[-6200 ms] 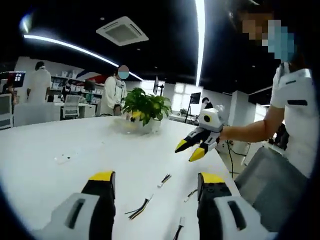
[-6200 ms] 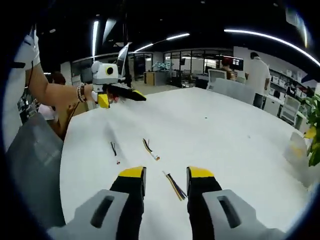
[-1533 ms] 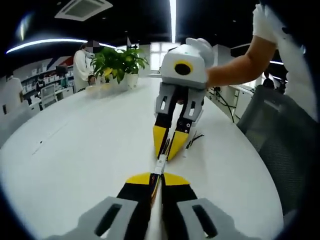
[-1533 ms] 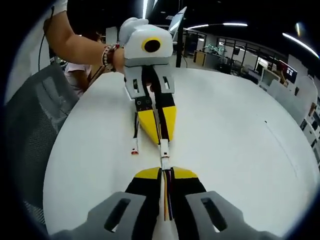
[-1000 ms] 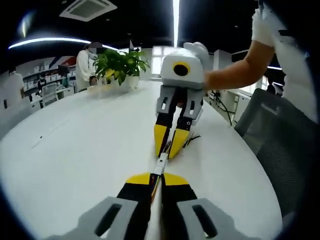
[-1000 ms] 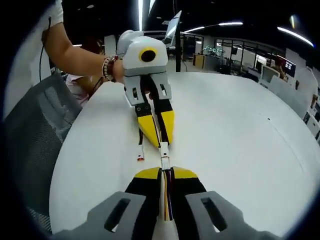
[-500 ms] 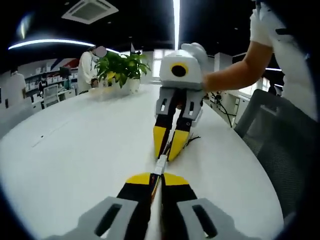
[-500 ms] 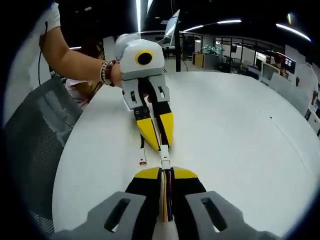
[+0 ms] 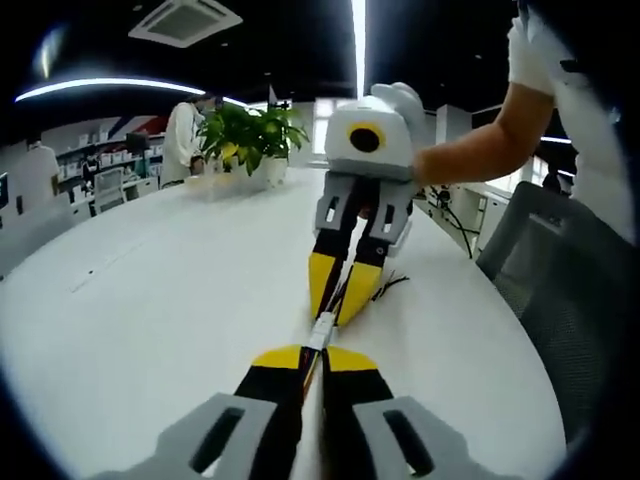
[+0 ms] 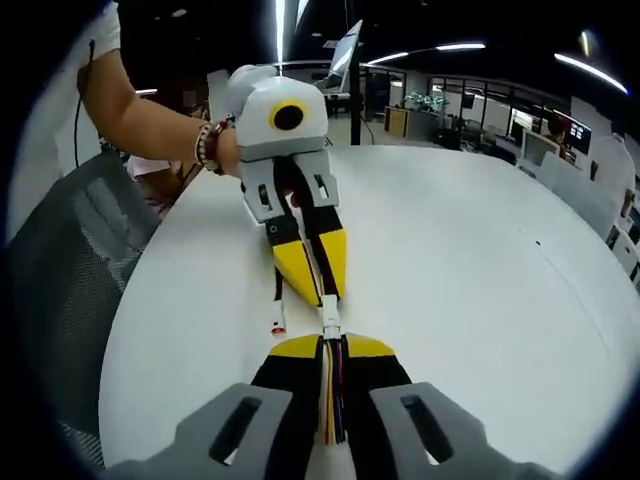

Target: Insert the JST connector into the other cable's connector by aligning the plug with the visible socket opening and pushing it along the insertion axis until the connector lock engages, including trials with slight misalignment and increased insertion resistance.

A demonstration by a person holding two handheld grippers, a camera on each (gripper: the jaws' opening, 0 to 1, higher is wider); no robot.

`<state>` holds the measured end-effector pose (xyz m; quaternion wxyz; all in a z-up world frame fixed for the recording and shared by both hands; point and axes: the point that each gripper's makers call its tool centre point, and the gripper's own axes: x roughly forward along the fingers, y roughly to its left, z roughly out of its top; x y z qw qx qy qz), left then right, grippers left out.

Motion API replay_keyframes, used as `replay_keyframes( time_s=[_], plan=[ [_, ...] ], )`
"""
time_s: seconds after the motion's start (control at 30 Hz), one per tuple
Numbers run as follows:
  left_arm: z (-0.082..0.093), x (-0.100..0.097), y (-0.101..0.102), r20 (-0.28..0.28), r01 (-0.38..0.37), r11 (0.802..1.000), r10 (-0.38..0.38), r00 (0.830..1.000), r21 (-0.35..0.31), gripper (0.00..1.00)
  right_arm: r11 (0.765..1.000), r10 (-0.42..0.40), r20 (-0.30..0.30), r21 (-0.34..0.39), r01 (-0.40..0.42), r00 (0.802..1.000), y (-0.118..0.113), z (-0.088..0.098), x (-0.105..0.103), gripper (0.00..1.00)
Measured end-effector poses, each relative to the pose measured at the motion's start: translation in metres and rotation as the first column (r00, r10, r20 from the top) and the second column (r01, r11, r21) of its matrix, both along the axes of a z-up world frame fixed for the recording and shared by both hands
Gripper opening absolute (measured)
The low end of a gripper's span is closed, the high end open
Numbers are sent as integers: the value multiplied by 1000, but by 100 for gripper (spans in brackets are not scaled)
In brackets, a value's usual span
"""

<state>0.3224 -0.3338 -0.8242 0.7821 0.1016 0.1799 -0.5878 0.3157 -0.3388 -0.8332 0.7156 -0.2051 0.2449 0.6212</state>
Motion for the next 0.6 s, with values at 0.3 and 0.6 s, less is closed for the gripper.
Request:
replay_keyframes(
  time_s=[0.3, 0.6],
  plan=[
    [-1, 9, 4, 14, -7, 1000, 7, 1000, 1, 0, 1000, 22, 51, 2, -22, 998, 1, 1, 6, 3],
    [-2, 36, 4, 53, -52, 998, 50, 997, 25, 0, 999, 34, 112, 3, -34, 993, -1, -1, 34, 4]
  ],
)
